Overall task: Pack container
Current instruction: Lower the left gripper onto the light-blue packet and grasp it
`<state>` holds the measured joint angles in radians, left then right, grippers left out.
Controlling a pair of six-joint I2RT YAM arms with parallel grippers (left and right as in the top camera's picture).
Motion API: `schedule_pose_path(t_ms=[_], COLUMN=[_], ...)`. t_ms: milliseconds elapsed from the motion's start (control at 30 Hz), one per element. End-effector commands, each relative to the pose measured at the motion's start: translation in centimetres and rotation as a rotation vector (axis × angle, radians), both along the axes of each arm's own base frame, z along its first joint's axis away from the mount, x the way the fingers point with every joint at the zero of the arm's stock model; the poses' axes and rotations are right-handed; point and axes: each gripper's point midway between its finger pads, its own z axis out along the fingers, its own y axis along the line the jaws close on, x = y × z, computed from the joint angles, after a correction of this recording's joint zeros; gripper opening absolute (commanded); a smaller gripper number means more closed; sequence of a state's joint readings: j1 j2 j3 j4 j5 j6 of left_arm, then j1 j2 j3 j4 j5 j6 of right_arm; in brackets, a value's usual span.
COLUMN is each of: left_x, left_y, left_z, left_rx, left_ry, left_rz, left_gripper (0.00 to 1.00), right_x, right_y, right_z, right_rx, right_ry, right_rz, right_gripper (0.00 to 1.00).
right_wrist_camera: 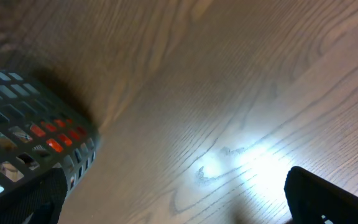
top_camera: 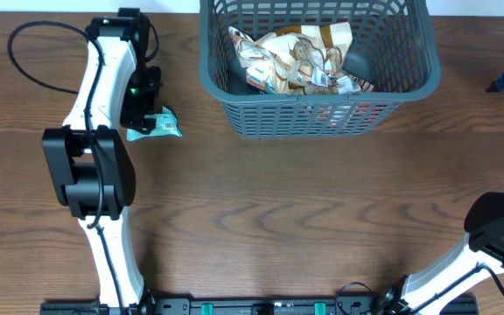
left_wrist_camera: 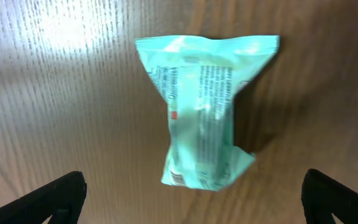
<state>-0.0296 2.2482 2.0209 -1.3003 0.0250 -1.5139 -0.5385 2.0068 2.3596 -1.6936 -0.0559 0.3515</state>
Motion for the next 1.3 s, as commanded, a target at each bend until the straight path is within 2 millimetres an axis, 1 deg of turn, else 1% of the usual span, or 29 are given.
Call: schedule_pose_path(t_ms=[0,67,233,367,533,733,833,967,1167,1267], left_x=[-0.9,-1.0,0.5,0.7,0.2,-0.7,-0.3,0.2,0.4,0.1], left_y=[-0.2,-0.3,-0.3,-0.3,-0.3,-0.5,-0.7,-0.7,-0.6,-0.6], left_z=[-1.5,-1.8,-2.4,-2.9,-3.4,-5.3,-6.2,-6.5,-7.2,-8.2], left_rx=[-0.015,-0.020,-0.025,-0.025,-0.025,-0.037,-0.052,-0.050,-0.043,-0.044], left_ry=[0.052,0.054,-0.005,-0.015,0.002,0.025,0.001,-0.021,-0.034,-0.036], left_rz=[-0.016,-0.018,-0.099,-0.102,-0.101,-0.100,-0.115,-0.134,-0.134,-0.134], left_gripper=[0.98,0.98,0.99,0.99,0.99,0.98,0.98,0.99,0.99,0.99], right_x=[0.0,0.0,0.0,0.0,0.0,0.0,0.0,0.0,0.0,0.0], right_y=[-0.1,-0.1,-0.1,-0.1,-0.1,-0.1,-0.1,-0.1,-0.1,-0.1], right_z=[-0.5,-0.5,-0.5,-0.5,-0.5,-0.5,-0.5,-0.5,-0.5,-0.5], right_rx=[0.006,0.006,0.006,0.006,0.006,0.006,0.006,0.006,0.006,0.006], right_ry=[0.013,0.013,0.013,0.013,0.013,0.013,0.013,0.013,0.013,0.013], right_rz=[0.009,0.008,0.008,0.008,0.008,0.008,0.009,0.009,0.008,0.008], right_gripper=[0.99,0.99,0.99,0.99,0.99,0.99,0.99,0.99,0.99,0.99])
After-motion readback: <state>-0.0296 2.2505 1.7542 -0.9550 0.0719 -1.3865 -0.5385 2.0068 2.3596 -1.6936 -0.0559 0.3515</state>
